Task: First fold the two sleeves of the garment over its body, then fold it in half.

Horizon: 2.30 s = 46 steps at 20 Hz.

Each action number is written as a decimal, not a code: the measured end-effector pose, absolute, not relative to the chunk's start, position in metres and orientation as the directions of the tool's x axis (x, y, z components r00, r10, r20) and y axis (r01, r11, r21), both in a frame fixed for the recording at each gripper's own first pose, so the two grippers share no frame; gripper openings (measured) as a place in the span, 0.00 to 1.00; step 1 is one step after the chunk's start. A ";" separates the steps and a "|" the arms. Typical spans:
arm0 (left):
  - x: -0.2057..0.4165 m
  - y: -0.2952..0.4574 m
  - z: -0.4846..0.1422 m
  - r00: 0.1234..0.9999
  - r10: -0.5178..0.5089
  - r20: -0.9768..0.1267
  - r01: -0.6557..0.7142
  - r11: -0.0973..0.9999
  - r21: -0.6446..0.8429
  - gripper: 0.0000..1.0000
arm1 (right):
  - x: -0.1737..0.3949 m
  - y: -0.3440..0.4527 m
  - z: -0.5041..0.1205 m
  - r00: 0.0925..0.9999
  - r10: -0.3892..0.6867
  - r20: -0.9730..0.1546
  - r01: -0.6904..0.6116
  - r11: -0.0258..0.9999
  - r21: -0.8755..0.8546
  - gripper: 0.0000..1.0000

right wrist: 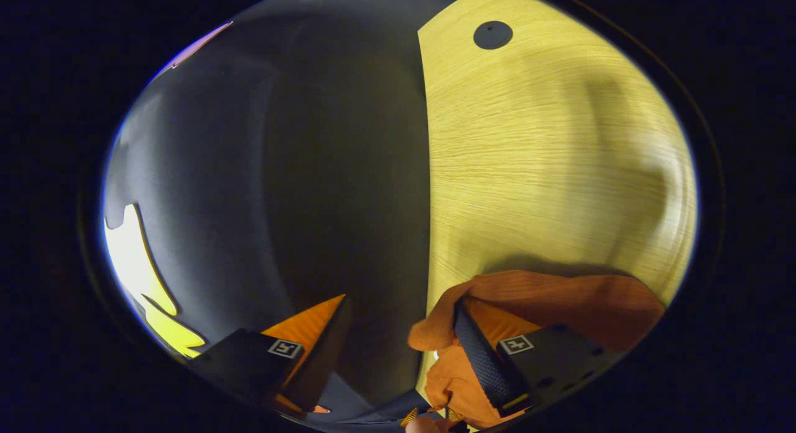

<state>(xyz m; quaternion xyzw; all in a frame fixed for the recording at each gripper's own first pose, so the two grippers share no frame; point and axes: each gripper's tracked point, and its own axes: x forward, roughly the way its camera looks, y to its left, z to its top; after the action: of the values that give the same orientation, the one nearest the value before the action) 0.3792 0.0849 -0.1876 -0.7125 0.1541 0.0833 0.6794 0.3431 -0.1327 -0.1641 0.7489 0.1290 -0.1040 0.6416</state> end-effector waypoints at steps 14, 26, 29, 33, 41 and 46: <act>0.327 0.086 -0.023 0.975 -0.093 -0.201 -0.123 0.527 -0.841 0.97 | 0.265 -0.158 -0.016 0.983 0.025 -0.181 0.146 0.485 0.862 0.96; 0.137 0.042 0.090 0.995 -0.011 -0.104 -0.006 0.986 -0.169 0.98 | 0.148 -0.099 0.070 0.996 -0.065 -0.069 0.082 0.954 0.289 0.96; 0.085 0.043 0.091 0.995 0.001 -0.097 -0.012 0.992 -0.122 0.98 | 0.111 -0.087 0.059 0.997 -0.040 -0.070 0.054 0.975 0.215 0.96; 0.038 0.043 0.074 0.988 0.005 -0.153 -0.017 0.997 -0.077 0.98 | 0.039 -0.068 0.026 0.993 -0.008 -0.118 0.025 0.989 0.146 0.96; -0.037 0.024 0.049 0.986 0.022 -0.164 -0.029 0.999 -0.039 0.98 | -0.027 -0.032 0.020 0.999 0.002 -0.048 -0.001 1.000 0.027 0.96; -0.037 0.014 0.054 0.992 0.009 -0.123 -0.008 1.000 0.009 0.98 | -0.016 -0.010 0.016 0.997 0.037 -0.062 -0.034 0.998 0.049 0.96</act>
<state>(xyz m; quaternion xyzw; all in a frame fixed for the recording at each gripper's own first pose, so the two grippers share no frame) -0.0370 0.0143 0.0536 0.0042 0.0616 0.0040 0.9981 -0.0155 -0.0100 0.0163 0.0237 0.0315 0.0180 0.9991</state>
